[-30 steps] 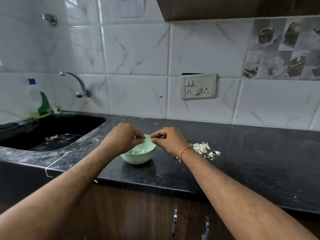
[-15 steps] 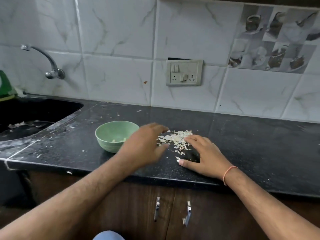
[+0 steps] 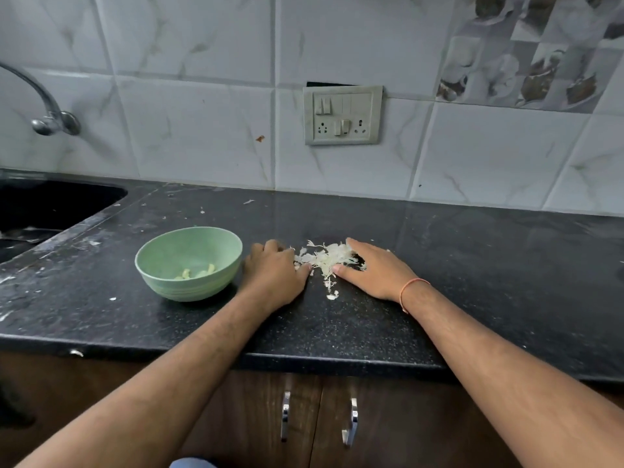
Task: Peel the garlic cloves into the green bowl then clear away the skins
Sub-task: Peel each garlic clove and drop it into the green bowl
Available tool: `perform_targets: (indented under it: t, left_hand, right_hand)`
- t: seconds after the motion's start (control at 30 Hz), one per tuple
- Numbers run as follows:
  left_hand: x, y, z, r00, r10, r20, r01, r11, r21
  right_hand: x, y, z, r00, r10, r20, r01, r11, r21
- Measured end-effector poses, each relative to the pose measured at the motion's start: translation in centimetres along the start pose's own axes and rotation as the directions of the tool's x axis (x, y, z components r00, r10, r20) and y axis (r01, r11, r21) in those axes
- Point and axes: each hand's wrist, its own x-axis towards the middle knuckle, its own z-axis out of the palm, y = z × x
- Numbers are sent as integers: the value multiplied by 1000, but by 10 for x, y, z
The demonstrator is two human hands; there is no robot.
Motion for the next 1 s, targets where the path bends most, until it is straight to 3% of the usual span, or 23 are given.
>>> perform_targets:
  t: [0.23, 0.33, 0.5, 0.77, 0.93, 1.0]
  left_hand:
    - [19, -11, 11, 988, 36, -153, -72, 967, -244]
    - [21, -14, 12, 985, -3, -173, -49, 954, -295]
    - [19, -17, 4, 967, -108, -230, -33, 845, -534]
    - [14, -16, 2, 968, -95, -233, -29, 878, -479]
    - [3, -11, 1, 963, -60, -263, -52, 916, -399]
    - [-4, -12, 3, 964, -7, -265, -85, 939, -333]
  right_hand:
    - [23, 2, 3, 970, -194, -147, 211, 971, 115]
    - [22, 5, 3, 957, -173, -231, 223, 951, 213]
    - [17, 9, 0, 961, -66, -268, 180, 887, 425]
    - [14, 6, -4, 950, 95, -298, 138, 728, 672]
    - [15, 9, -2, 939, 65, -338, 134, 835, 533]
    - [16, 10, -3, 938, 68, -341, 144, 818, 557]
